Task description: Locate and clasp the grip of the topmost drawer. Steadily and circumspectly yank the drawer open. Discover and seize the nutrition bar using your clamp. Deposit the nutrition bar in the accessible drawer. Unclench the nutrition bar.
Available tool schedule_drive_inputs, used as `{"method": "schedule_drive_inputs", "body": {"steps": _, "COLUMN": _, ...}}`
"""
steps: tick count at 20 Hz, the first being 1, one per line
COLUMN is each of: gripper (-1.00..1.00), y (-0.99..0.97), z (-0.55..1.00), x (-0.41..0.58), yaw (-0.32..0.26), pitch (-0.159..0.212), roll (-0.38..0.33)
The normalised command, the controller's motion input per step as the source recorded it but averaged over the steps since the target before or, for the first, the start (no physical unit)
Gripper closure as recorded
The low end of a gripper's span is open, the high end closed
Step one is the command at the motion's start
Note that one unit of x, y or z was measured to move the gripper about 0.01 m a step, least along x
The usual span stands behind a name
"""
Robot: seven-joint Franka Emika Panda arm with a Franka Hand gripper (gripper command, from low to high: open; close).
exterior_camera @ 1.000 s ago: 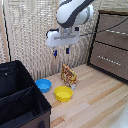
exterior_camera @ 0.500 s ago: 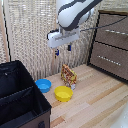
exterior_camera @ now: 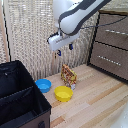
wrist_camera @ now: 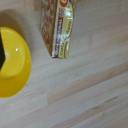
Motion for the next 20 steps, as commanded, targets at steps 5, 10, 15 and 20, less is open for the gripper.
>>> {"method": "schedule_drive_inputs", "body": {"steps": 5, "gripper": -1.00, "y": 0.07, "z": 0.17, "x": 0.219, "yaw": 0.008, "pitch": 0.103, "roll": -0.314}}
{"method": "schedule_drive_inputs", "body": {"steps": 10, "gripper": -1.00, "y": 0.12, "z": 0.17, "x": 0.020, "yaw": 0.057, "pitch": 0.163, "roll": -0.275}}
{"method": "schedule_drive_inputs", "body": {"steps": 15, "gripper": -1.00, "y": 0.08, "z": 0.09, "x": 0.004, "yaw": 0.107, "pitch": 0.112, "roll": -0.321}}
{"method": "schedule_drive_inputs", "body": {"steps": 20, "gripper": -1.00, "y": 0.00, "z": 0.05, "x": 0.075, "yaw": 0.110, "pitch": 0.003, "roll": -0.362}}
